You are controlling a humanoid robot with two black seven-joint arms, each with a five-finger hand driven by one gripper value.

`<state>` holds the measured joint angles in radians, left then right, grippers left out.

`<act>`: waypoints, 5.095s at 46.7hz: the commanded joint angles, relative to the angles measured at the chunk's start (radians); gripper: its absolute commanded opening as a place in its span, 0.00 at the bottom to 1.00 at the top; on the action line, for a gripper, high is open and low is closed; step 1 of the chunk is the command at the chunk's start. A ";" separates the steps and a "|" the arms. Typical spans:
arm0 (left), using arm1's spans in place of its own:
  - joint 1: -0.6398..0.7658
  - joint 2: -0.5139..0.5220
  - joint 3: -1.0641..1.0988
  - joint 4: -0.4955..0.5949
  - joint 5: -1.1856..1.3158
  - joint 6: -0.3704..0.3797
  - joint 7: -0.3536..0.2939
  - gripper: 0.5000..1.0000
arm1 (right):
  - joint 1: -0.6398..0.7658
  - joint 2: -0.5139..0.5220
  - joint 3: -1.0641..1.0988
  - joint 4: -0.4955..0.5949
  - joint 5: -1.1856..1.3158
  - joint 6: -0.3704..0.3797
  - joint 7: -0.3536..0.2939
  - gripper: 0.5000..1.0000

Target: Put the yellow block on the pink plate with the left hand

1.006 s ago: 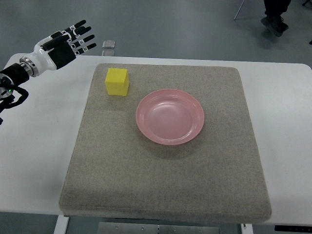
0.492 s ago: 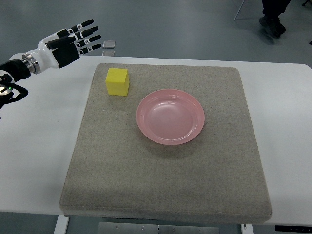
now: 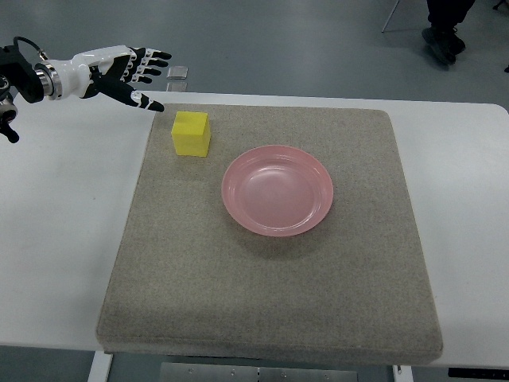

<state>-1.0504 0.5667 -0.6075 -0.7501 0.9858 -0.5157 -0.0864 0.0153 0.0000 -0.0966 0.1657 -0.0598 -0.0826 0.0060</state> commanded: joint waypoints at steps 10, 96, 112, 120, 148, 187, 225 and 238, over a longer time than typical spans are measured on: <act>-0.088 -0.014 0.133 -0.044 0.255 0.006 0.000 0.97 | 0.000 0.000 0.000 0.000 0.000 0.000 0.000 0.85; -0.161 -0.030 0.405 -0.434 0.482 0.322 -0.070 0.13 | 0.000 0.000 0.000 0.000 0.000 0.000 0.000 0.85; -0.112 -0.159 0.413 -0.431 0.505 0.330 -0.069 0.16 | 0.000 0.000 0.000 0.000 0.000 0.000 0.000 0.85; -0.108 -0.211 0.414 -0.388 0.508 0.333 -0.067 0.25 | 0.000 0.000 0.000 0.000 0.000 0.000 0.000 0.85; -0.092 -0.248 0.460 -0.361 0.487 0.333 -0.065 0.96 | 0.000 0.000 0.000 0.000 0.000 0.000 0.000 0.85; -0.091 -0.085 0.193 -0.198 -0.444 0.232 -0.053 0.99 | 0.000 0.000 0.000 0.000 0.000 0.000 0.000 0.85; 0.012 -0.014 0.094 0.011 -1.286 0.010 0.307 0.99 | 0.000 0.000 -0.002 0.002 0.000 0.001 0.000 0.85; 0.081 -0.013 0.092 0.006 -1.368 0.008 0.307 0.99 | -0.002 0.000 -0.005 0.002 -0.002 0.001 0.000 0.85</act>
<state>-0.9771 0.5514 -0.5154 -0.7423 -0.3745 -0.5072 0.2211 0.0150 0.0000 -0.0997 0.1672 -0.0599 -0.0821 0.0061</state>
